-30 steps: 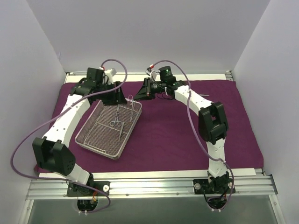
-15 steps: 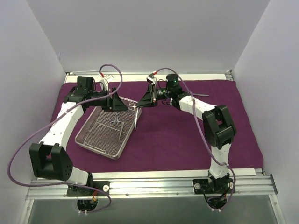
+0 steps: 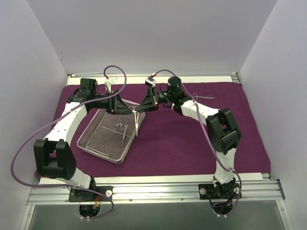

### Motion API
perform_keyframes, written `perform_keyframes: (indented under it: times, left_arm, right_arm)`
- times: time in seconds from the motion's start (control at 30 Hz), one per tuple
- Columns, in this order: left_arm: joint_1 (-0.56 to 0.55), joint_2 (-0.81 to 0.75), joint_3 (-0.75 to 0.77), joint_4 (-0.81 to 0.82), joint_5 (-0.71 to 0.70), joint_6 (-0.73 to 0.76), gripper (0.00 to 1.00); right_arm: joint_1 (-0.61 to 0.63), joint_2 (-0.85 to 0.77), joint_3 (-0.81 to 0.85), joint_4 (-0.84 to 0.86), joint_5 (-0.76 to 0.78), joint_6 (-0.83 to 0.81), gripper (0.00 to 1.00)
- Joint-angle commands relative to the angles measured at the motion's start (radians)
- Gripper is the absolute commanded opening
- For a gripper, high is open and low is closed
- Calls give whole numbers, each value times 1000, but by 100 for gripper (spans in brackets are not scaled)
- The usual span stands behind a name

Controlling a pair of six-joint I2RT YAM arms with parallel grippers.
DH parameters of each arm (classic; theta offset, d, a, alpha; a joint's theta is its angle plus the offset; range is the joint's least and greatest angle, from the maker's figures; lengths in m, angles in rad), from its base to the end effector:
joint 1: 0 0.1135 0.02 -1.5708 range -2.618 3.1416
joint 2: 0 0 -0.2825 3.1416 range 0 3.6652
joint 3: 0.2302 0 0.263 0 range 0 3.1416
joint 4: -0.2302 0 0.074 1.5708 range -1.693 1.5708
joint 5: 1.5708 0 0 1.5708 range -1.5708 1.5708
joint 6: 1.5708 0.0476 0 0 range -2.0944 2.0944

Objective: Open and lay out the surgical kit
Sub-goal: Place the medical item in the surgical kit.

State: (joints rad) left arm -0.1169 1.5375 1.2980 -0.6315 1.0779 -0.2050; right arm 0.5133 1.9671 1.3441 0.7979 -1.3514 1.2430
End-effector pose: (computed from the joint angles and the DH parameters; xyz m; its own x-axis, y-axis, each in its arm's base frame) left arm 0.3286 -0.0808 0.3196 -0.8698 0.0052 -0.4934 0.4511 0.4135 -0.7909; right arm 0.3736 0.2639 0.2881 -0.8451 -0.2398 -0.4778 -0.4475 -0.1718 0.8776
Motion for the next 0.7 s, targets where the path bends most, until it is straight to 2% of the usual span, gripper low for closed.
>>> perform_keyframes:
  times: [0.0,0.1,0.3,0.4,0.5,0.57,0.6,0.63,0.67]
  left_arm:
    - [0,-4,1,67,77,3,61]
    - [-4,-7,-20,101,99,-26,56]
    - [-27,-4,-19,99,109,-28,54]
    - [-27,0,-14,104,111,-37,40]
    - [-27,9,-3,104,108,-50,22]
    - [-27,15,9,104,100,-54,11]
    - [-27,16,12,107,97,-62,2]
    - [-27,18,17,107,87,-65,2]
    - [-26,19,20,104,83,-66,2]
  right_arm:
    - [11,-57,30,69,-38,16,0]
    - [22,-48,38,67,-37,18,0]
    - [33,-39,47,60,-37,18,0]
    - [39,-37,58,57,-38,18,0]
    - [44,-36,63,54,-40,18,0]
    - [42,-39,66,50,-35,16,10]
    - [41,-40,67,44,-32,18,15]
    - [40,-42,70,43,-29,15,27]
    - [31,-42,73,37,-19,12,32]
